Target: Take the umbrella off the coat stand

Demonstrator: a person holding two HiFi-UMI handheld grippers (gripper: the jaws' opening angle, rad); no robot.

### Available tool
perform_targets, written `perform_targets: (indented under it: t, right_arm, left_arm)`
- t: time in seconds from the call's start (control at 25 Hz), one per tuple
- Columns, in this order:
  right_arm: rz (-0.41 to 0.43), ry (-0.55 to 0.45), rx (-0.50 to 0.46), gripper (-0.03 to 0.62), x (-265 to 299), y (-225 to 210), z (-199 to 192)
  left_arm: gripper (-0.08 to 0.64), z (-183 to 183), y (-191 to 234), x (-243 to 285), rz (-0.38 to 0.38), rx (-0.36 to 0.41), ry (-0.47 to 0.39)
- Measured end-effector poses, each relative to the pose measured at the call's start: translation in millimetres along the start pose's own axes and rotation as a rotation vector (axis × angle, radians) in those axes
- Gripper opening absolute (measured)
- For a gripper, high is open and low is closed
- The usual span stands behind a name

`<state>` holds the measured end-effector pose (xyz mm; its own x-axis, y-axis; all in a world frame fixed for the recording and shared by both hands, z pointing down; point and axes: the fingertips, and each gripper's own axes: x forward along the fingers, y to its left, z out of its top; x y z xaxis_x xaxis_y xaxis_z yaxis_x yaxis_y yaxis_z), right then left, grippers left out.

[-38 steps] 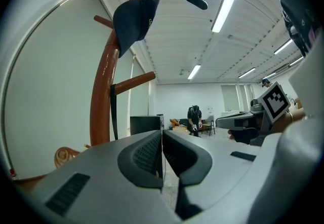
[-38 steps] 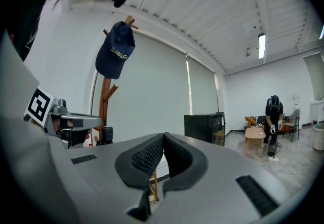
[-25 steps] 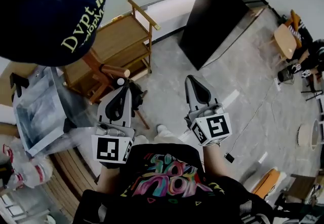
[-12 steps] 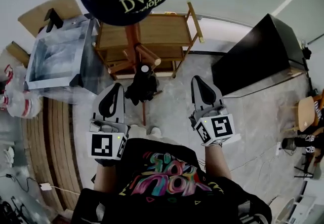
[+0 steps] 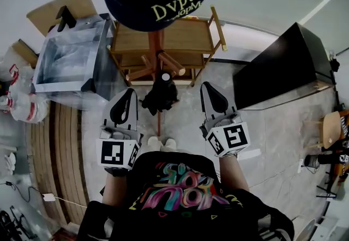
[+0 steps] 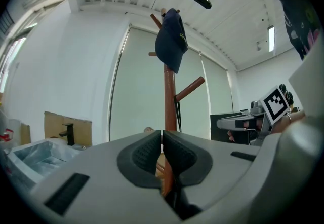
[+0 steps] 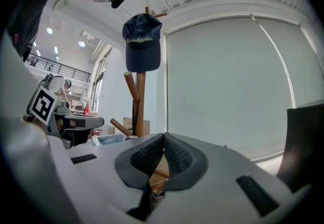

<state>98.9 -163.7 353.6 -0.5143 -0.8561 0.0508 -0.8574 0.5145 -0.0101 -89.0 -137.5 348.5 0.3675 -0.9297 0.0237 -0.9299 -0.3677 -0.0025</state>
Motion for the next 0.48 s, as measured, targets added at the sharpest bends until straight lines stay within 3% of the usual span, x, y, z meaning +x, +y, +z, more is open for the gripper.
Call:
perform_targets:
  t: [0.24,0.36,0.44,0.48]
  right_arm:
    - [0.025,-0.01,0.031,0.014,5.9,11.9,-2.2]
    - [0.058,-0.025,0.047,0.048,7.5,20.4,-0.5]
    - [0.085,-0.037,0.058,0.072,7.8,26.4,1.7]
    - [0.101,-0.042,0.065,0.089,7.8,29.4,2.6]
  left_arm:
    - [0.029,-5.3,-11.0,2.1,-0.084,-0.012,0.009]
    - [0.033,-6.5,-17.2,2.7,-0.13,-0.026,0.005]
    - [0.115,-7.7,-21.9,3.4,-0.169,-0.031,0.009]
    - [0.123,-8.5,-23.3,3.8,-0.182,-0.033,0.011]
